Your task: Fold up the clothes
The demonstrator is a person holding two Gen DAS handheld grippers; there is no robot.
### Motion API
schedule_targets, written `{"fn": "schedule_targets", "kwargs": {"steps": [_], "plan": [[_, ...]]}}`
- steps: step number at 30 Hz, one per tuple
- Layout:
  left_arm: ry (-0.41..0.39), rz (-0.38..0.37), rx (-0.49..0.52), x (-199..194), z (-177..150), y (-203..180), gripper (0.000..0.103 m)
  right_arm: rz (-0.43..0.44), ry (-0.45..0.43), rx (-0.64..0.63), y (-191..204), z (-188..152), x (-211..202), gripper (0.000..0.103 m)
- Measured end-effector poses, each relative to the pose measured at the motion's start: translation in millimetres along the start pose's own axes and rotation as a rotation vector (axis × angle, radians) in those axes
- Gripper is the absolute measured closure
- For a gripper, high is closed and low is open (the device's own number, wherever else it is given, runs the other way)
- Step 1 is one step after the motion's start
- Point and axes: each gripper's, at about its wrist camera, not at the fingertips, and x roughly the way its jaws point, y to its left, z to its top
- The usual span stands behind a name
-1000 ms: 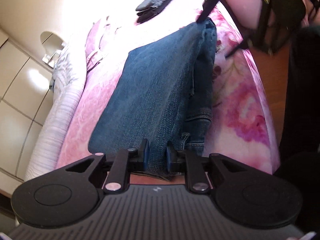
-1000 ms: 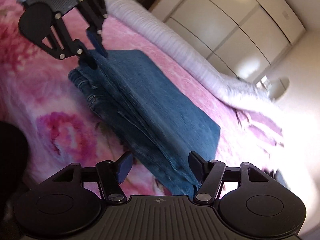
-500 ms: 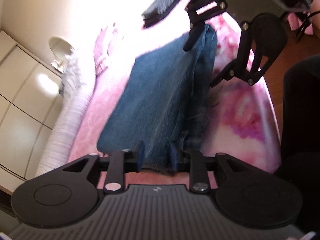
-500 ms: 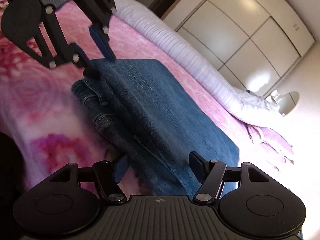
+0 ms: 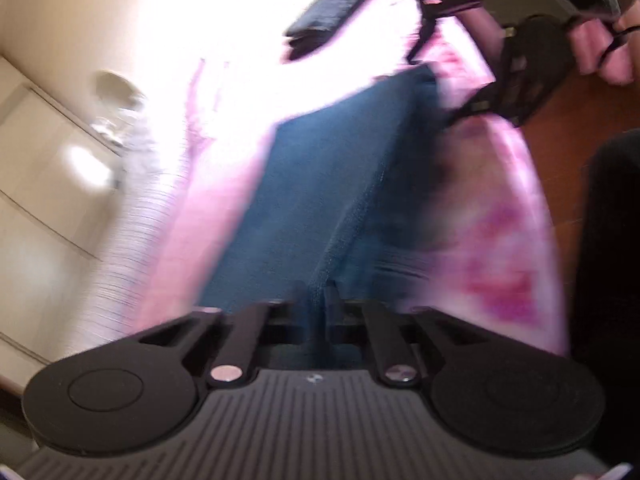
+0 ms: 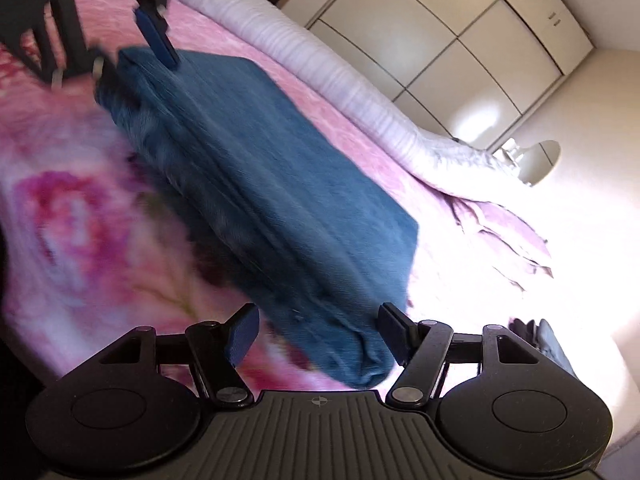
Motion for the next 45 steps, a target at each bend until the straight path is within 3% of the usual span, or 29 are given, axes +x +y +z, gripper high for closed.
{"fn": "schedule_targets", "kwargs": {"steps": [2,7,9,11,17,21,23,25,26,27,28,29,32,37,40,43,45], "plan": [[-0.007,0.048,0.014,-0.1,1.0,12.0,0.096,-0.005,0.004,0.006,-5.6,0.0,4.7,0.037],[-0.008,0.018,0.029,-1.3,-2.7,-6.0,0.094,0.000,0.012,0.011,-8.6,-0.4,9.8,0.037],[-0.006,0.016,0.010,-7.4,-6.1,-16.4,0.075,-0.002,0.005,0.024,-6.2,-1.5,5.9,0.037],[0.006,0.026,0.034,-7.5,-13.9,-30.5,0.065,0.002,0.001,0.038,-2.3,-3.7,3.4,0.036],[0.026,0.042,0.068,-5.5,-20.1,-47.7,0.066,0.015,0.005,0.049,3.8,-3.1,3.8,0.031],[-0.040,0.034,-0.065,-22.2,-10.4,-24.5,0.066,0.053,-0.069,0.135,-9.1,6.5,-21.4,0.031],[-0.053,0.036,-0.076,-21.9,-4.7,-17.6,0.066,0.068,-0.111,0.181,-16.1,12.5,-30.7,0.031],[-0.043,0.035,-0.037,-11.8,1.5,-16.6,0.067,0.065,-0.110,0.169,-18.1,19.8,-27.4,0.031],[-0.026,0.027,-0.008,-4.6,1.9,-18.2,0.074,0.063,-0.104,0.153,-18.7,22.7,-23.0,0.032],[-0.016,0.029,0.012,1.4,3.0,-18.4,0.083,0.062,-0.094,0.124,-19.7,24.3,-16.5,0.043],[-0.005,0.030,0.032,7.4,4.1,-18.6,0.084,0.052,-0.087,0.090,-20.7,25.3,-11.4,0.054],[0.004,0.033,0.050,12.9,5.1,-18.7,0.086,0.043,-0.079,0.056,-21.7,26.3,-6.3,0.074],[-0.010,0.061,0.023,11.2,8.7,-15.3,0.088,0.012,-0.062,-0.037,-25.8,29.4,7.5,0.076],[0.012,0.008,-0.099,19.6,5.2,-0.9,0.088,0.002,-0.064,-0.014,-33.7,28.4,9.2,0.075],[0.011,-0.034,-0.200,20.4,5.9,18.7,0.088,-0.016,-0.124,-0.017,-20.1,26.7,-14.9,0.075],[0.010,-0.060,-0.253,21.5,8.2,36.0,0.088,0.053,-0.229,-0.038,0.9,27.5,-44.2,0.075],[0.006,-0.058,-0.246,20.1,11.6,40.9,0.089,0.108,-0.238,-0.054,10.0,33.3,-44.3,0.075]]}}
